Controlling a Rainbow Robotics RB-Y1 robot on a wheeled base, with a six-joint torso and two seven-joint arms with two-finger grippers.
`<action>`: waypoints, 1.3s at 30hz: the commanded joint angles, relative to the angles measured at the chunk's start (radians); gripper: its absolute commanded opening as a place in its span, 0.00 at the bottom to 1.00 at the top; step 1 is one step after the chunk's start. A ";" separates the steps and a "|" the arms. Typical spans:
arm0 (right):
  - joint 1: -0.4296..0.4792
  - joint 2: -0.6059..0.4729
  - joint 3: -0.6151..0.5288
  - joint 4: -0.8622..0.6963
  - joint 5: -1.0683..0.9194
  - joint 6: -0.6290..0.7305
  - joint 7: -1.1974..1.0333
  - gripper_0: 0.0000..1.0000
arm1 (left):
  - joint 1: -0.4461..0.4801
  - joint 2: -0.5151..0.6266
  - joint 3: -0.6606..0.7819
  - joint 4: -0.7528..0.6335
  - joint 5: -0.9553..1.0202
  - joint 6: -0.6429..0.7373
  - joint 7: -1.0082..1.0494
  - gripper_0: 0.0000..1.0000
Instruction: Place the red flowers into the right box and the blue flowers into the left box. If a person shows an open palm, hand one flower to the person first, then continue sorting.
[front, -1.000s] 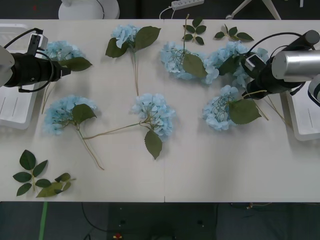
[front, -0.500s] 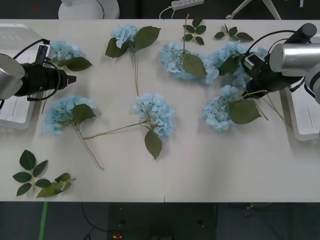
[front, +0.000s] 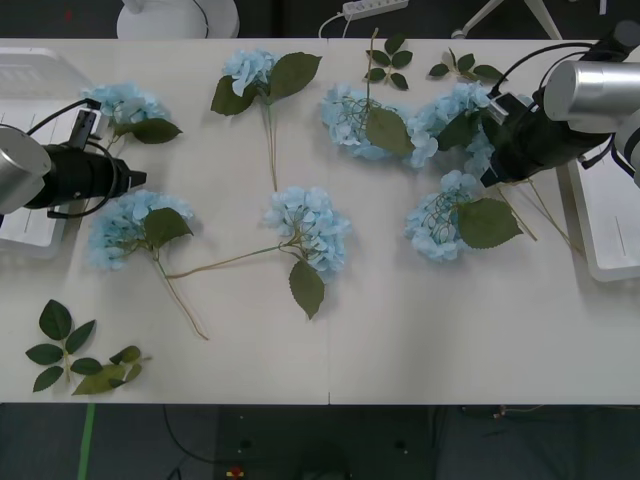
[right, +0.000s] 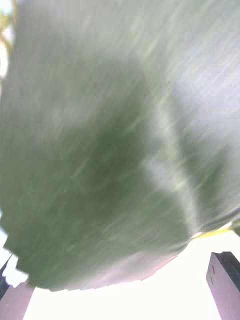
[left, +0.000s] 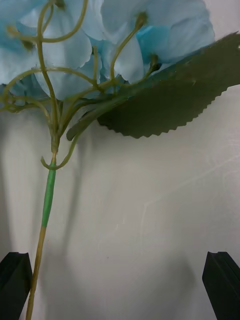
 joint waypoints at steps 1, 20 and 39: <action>-0.058 -0.030 -0.016 -0.002 0.031 -0.020 0.030 1.00 | 0.016 -0.008 -0.013 -0.008 0.011 -0.019 0.002 1.00; -0.055 0.036 -0.016 0.108 0.199 -0.142 0.017 1.00 | 0.057 -0.008 -0.078 -0.007 -0.007 -0.075 -0.018 1.00; -0.006 0.113 -0.016 0.147 0.218 -0.254 0.011 1.00 | 0.083 -0.010 -0.136 -0.002 0.036 -0.060 -0.018 0.01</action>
